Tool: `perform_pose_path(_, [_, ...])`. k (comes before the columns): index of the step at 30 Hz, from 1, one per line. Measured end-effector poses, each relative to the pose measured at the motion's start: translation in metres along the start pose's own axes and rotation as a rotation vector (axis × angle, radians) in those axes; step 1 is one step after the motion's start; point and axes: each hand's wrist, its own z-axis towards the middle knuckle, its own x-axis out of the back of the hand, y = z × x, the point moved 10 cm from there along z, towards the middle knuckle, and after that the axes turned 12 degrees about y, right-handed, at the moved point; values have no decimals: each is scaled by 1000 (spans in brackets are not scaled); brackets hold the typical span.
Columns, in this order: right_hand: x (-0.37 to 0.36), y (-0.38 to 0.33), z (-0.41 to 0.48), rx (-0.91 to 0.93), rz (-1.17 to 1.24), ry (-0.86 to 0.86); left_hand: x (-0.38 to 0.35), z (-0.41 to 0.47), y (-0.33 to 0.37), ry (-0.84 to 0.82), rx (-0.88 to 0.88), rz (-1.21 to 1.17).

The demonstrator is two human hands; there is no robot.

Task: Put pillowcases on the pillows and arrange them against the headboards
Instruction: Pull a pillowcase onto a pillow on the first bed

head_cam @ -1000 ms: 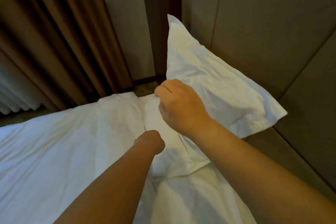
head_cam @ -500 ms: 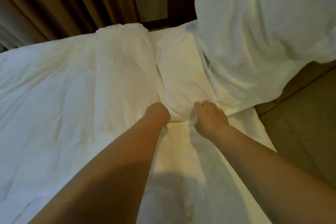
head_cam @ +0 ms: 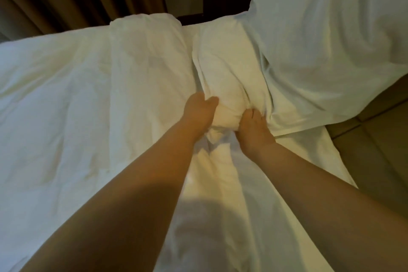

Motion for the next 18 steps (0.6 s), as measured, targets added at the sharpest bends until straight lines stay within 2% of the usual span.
perform_pose_path(3, [3,-32,2,101,51,1,42,-8,15,106,-103,-60])
perform_pose_path(6, [-5,-45,-8,106,71,-48,58,-20,-3,144,-134,90])
perform_pose_path(10, [-8,-46,-19,79,-69,-135,50,-19,-60,8,80,265])
perform_pose_path(13, [-3,-49,-20,69,-144,-214,50,-19,-70,-51,252,150])
perform_pose_path(15, [-3,-49,-21,73,-236,-354,49,-30,-66,-107,381,72])
perform_pose_path(18, [-1,-43,-28,72,-297,-462,46,-48,-65,-216,502,144])
